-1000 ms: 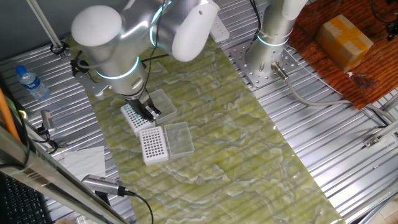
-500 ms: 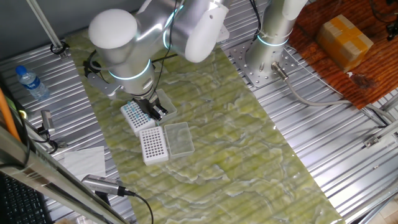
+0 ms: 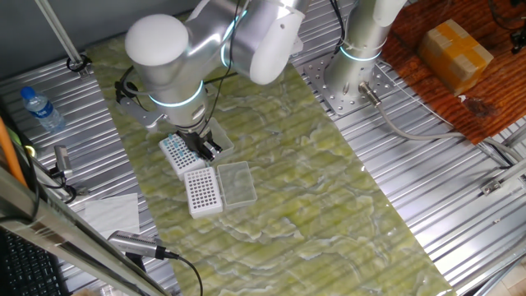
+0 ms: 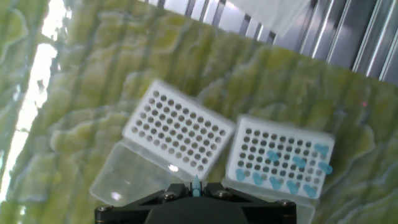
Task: Transfer all medium pipette tips from one holder to another
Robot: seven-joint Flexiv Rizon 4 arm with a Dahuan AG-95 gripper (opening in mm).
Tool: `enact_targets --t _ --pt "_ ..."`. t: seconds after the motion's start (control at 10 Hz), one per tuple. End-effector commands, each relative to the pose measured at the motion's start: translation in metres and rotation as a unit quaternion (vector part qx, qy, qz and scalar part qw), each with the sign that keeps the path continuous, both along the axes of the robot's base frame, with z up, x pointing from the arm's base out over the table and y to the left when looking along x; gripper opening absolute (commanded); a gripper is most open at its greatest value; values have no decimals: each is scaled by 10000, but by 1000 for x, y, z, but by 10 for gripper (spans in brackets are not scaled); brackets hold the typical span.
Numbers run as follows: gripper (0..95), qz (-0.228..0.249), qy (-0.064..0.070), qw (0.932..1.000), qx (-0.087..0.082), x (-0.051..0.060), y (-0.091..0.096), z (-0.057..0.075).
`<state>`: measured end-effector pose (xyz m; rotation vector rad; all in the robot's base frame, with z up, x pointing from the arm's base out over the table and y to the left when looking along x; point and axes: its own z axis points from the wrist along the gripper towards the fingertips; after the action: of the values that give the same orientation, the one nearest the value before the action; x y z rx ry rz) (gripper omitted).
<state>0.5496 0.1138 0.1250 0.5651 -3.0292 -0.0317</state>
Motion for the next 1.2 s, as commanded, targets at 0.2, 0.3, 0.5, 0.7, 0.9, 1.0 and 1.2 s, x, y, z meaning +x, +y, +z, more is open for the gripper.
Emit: enact_targets --t 0.2,0.3,0.5,0.7,0.9,1.0,1.2 --pt "0 3 -22 10000 5 0 0 0" --pt "0 7 -28 10000 6 0 0 -1" --pt "0 4 -42 10000 5 0 0 -2" --pt "0 1 -63 10000 5 1 0 -2" --pt "0 5 -73 10000 7 1 0 -4" --pt "0 7 -80 10000 7 1 0 -5" --pt "0 52 -126 9999 33 2 0 -9"
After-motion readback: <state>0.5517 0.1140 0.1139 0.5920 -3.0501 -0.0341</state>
